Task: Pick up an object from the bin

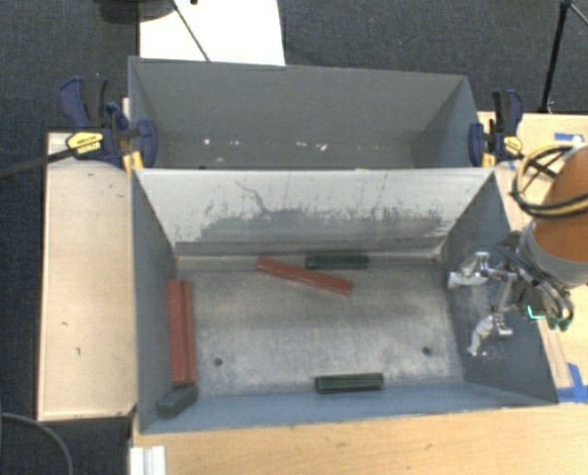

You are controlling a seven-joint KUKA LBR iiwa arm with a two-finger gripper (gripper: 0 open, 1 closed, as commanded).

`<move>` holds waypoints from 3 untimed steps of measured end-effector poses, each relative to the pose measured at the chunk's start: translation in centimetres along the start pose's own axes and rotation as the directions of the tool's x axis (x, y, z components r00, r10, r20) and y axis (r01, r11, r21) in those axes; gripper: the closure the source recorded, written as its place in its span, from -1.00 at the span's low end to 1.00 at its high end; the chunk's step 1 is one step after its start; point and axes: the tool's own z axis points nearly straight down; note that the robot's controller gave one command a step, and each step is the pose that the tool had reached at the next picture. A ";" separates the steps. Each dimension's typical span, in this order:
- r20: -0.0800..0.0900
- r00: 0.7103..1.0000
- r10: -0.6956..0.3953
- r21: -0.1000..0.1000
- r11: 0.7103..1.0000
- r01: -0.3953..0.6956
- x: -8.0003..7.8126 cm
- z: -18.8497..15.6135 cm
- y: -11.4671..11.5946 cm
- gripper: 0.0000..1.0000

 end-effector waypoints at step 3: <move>0.009 0.998 -0.065 0.002 0.998 0.065 -4.8 1.3 9.5 1.00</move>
Offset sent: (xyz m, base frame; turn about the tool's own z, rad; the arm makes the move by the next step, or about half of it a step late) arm 0.0472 0.0945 -0.0137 -0.0612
